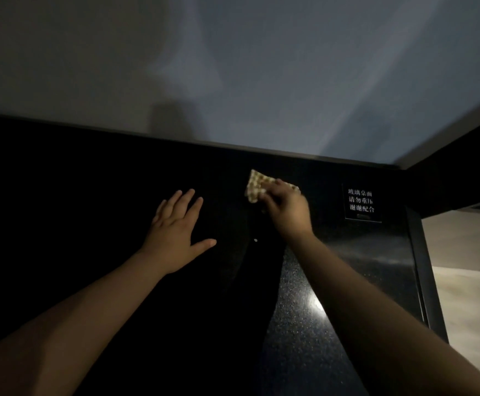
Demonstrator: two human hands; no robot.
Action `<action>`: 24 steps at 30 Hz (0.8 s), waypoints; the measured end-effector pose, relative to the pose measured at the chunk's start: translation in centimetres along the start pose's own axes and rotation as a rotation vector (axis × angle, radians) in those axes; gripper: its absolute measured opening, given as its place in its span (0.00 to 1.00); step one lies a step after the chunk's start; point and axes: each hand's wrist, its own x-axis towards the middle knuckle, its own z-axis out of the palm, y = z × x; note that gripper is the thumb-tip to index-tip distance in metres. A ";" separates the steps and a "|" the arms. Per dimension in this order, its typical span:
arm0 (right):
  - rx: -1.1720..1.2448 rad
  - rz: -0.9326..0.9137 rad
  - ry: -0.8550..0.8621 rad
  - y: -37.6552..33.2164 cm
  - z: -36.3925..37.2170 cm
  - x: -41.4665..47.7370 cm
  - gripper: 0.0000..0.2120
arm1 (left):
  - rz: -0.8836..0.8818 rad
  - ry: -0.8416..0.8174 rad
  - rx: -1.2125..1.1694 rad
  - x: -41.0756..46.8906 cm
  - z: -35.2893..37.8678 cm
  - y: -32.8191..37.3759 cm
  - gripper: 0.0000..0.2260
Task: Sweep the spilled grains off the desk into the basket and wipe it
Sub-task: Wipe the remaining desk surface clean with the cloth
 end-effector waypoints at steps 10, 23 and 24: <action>0.015 -0.027 -0.265 -0.4 -1.9 -13.0 0.06 | -0.024 -0.017 -0.009 -0.2 -0.4 0.6 0.41; -0.103 0.151 0.130 3.6 -1.2 -3.7 0.18 | -0.015 0.050 -0.152 -5.8 0.4 1.9 0.32; -0.096 0.114 0.111 3.4 -0.3 -5.0 0.19 | -0.024 0.047 -0.160 -6.3 0.6 1.7 0.32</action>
